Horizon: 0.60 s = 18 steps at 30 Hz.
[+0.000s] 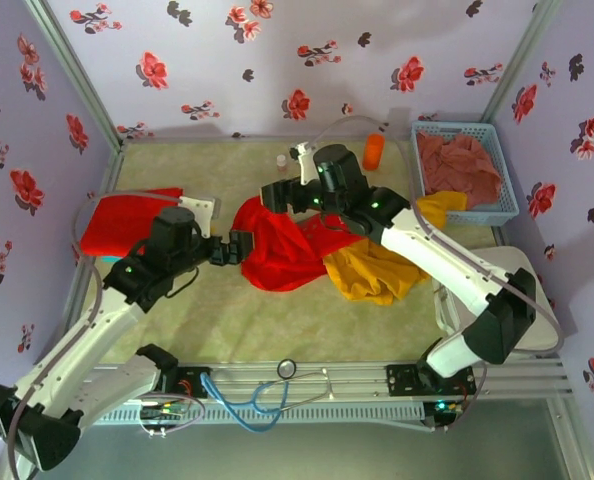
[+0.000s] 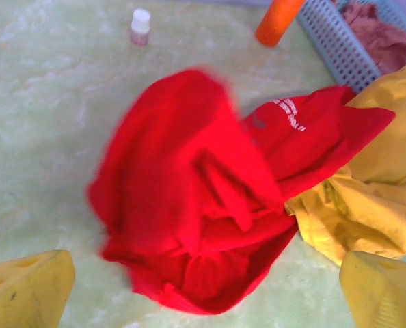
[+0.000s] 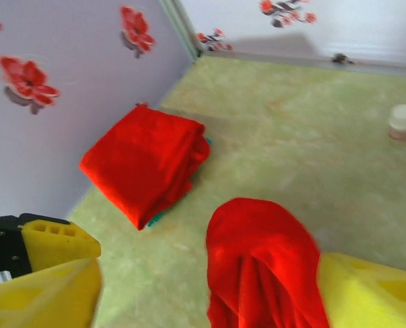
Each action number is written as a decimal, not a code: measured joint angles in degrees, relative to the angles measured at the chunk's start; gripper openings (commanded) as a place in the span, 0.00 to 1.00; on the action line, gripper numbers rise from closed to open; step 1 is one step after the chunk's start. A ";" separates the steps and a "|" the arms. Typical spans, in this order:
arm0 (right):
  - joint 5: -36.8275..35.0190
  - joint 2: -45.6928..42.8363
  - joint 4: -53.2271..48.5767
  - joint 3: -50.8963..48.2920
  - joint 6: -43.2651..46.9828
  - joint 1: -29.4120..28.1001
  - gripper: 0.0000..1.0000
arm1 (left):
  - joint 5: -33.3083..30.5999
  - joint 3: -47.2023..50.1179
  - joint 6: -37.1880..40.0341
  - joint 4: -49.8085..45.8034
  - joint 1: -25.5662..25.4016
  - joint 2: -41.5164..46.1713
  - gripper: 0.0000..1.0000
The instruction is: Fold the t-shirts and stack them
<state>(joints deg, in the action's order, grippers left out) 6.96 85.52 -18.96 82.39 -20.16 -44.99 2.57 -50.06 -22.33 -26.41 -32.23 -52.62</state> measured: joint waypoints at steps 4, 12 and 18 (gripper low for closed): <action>-7.13 -5.97 -6.62 -6.86 -0.04 1.46 0.96 | -1.51 1.01 -1.09 0.00 0.00 -6.12 1.00; -15.47 -10.01 -19.19 -20.52 -4.48 10.88 0.99 | -3.13 1.14 -2.45 1.95 0.04 -16.28 0.99; -17.51 -3.72 -22.23 -25.70 -7.85 10.82 0.95 | -3.65 -2.21 -2.69 2.25 0.04 -21.59 0.99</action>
<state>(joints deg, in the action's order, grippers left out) -10.55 81.80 -41.19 56.69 -28.01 -34.17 -1.08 -52.27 -25.02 -24.16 -32.18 -74.22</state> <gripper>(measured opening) 0.974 0.991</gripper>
